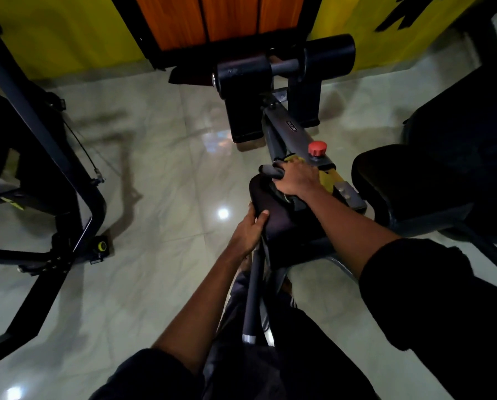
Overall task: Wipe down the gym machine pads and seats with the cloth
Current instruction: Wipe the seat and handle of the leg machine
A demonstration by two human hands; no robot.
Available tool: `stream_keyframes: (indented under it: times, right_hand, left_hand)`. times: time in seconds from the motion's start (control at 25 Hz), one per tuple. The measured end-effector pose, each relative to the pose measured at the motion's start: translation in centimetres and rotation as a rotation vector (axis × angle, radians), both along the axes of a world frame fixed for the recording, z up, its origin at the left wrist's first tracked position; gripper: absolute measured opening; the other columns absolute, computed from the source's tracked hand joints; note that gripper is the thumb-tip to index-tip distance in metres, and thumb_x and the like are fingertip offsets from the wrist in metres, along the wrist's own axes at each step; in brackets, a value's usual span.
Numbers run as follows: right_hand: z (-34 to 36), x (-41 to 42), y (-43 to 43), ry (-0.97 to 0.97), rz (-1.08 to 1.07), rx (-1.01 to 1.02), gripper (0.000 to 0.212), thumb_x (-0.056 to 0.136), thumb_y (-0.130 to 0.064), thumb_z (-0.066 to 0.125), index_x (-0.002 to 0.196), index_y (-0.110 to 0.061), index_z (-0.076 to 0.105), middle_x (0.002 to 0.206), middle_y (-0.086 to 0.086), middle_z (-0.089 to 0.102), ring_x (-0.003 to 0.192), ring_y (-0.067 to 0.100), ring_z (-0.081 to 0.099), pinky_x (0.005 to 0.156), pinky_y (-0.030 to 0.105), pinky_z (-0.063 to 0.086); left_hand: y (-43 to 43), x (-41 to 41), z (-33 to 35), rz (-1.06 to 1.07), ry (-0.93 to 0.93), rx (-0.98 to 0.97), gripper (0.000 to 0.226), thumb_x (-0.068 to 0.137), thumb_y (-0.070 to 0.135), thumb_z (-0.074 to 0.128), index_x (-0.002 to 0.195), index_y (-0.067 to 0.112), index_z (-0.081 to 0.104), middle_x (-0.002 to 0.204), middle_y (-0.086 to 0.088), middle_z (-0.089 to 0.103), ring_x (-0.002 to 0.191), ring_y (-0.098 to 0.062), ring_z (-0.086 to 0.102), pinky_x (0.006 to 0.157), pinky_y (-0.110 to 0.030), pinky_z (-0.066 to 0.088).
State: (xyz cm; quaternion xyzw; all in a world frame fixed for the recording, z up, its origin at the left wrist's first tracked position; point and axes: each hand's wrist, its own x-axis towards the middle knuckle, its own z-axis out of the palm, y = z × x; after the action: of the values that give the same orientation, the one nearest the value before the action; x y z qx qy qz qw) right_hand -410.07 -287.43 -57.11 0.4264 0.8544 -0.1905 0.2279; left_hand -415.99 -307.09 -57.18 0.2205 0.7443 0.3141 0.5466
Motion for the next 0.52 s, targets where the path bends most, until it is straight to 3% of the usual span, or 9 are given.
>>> stream_keyframes:
  times: [0.08,0.24,0.4,0.52]
  right_hand:
    - [-0.4,-0.2,-0.2,-0.022,-0.039,0.026,0.064,0.081,-0.05,0.061,0.143,-0.037,0.048,0.14,0.009,0.052,0.128,0.034,0.05,0.102,0.048,0.039]
    - [-0.7,-0.6,-1.3,0.015,0.054,0.007,0.062,0.08,-0.061,0.057,0.14,-0.047,0.045,0.144,0.005,0.049,0.13,0.033,0.049,0.106,0.051,0.034]
    - [-1.5,-1.0,0.3,0.041,0.079,-0.043,0.058,0.082,-0.064,0.057,0.138,-0.049,0.048,0.141,0.002,0.052,0.127,0.032,0.052,0.105,0.051,0.038]
    - [-2.4,-0.9,2.9,-0.015,-0.038,-0.046,0.059,0.085,-0.061,0.058,0.14,-0.04,0.05,0.141,0.008,0.053,0.127,0.035,0.052,0.105,0.051,0.038]
  left_hand:
    - [0.0,-0.5,-0.8,-0.009,-0.023,0.008,0.056,0.098,0.051,0.046,0.149,0.033,0.032,0.141,0.003,0.056,0.126,-0.016,0.054,0.101,-0.03,0.042]
    - [0.4,-1.1,-1.1,0.036,-0.095,0.021,0.066,0.089,0.054,0.054,0.149,0.04,0.031,0.143,0.009,0.052,0.13,-0.012,0.05,0.108,-0.034,0.041]
    - [1.6,-1.9,-0.4,0.033,-0.086,0.064,0.073,0.099,0.017,0.054,0.157,0.017,0.01,0.155,0.01,0.023,0.141,-0.002,0.023,0.109,-0.012,0.024]
    - [2.7,-2.9,-0.5,-0.044,-0.112,0.047,0.076,0.098,0.011,0.051,0.157,0.014,0.004,0.144,0.017,0.021,0.131,0.004,0.021,0.088,0.008,0.021]
